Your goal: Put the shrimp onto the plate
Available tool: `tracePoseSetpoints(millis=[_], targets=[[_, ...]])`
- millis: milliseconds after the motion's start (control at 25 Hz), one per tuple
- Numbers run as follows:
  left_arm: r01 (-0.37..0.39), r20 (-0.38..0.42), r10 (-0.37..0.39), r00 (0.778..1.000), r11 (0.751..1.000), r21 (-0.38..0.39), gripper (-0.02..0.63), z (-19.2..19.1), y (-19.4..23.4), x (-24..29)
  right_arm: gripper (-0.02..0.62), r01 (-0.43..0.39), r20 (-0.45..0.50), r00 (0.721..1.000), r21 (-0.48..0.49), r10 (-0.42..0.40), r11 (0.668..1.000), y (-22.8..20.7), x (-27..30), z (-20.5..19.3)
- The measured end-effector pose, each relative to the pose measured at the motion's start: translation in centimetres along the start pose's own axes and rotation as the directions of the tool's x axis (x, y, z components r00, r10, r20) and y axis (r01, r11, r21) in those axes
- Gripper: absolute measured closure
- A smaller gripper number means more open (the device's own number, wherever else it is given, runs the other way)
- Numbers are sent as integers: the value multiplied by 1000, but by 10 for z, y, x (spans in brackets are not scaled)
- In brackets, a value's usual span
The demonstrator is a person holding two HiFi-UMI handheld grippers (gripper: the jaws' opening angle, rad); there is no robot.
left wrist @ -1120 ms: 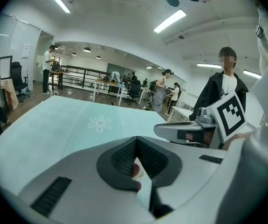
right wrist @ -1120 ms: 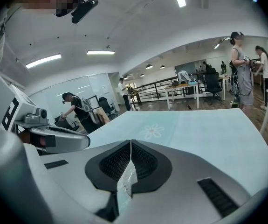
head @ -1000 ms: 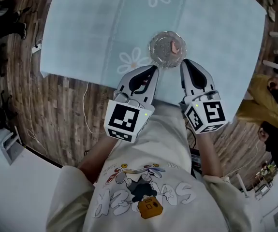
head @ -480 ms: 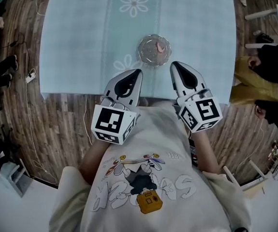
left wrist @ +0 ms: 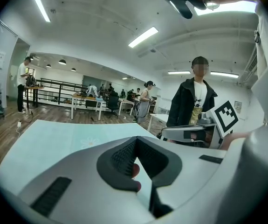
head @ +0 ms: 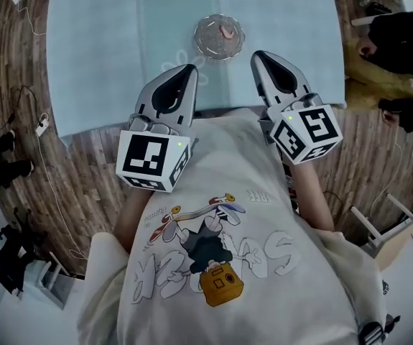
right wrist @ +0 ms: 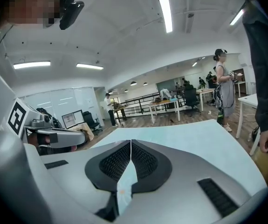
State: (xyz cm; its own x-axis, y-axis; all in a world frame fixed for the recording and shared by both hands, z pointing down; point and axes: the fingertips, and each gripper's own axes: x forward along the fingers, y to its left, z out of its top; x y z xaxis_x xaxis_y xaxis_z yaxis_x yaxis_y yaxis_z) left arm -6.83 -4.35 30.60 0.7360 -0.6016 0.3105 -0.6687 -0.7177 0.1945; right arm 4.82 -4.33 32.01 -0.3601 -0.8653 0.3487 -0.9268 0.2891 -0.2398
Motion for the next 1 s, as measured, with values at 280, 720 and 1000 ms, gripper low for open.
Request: tracePoseSetpoints(millis=[280,720,1000], targets=[[44,4,-44,999,999,13,598,1,-4,-11,572,25,5,1000,20,-25,999,10,-17,-2],[103,6,-103,995,995,9,598,0,-12,-14,572,75,27,997,28,-76,997,4,-36,15],[99,2,-99,995,995,-11,598,-3,-10,-19,572,102,7,995,48,-102,994,6,-37,1]])
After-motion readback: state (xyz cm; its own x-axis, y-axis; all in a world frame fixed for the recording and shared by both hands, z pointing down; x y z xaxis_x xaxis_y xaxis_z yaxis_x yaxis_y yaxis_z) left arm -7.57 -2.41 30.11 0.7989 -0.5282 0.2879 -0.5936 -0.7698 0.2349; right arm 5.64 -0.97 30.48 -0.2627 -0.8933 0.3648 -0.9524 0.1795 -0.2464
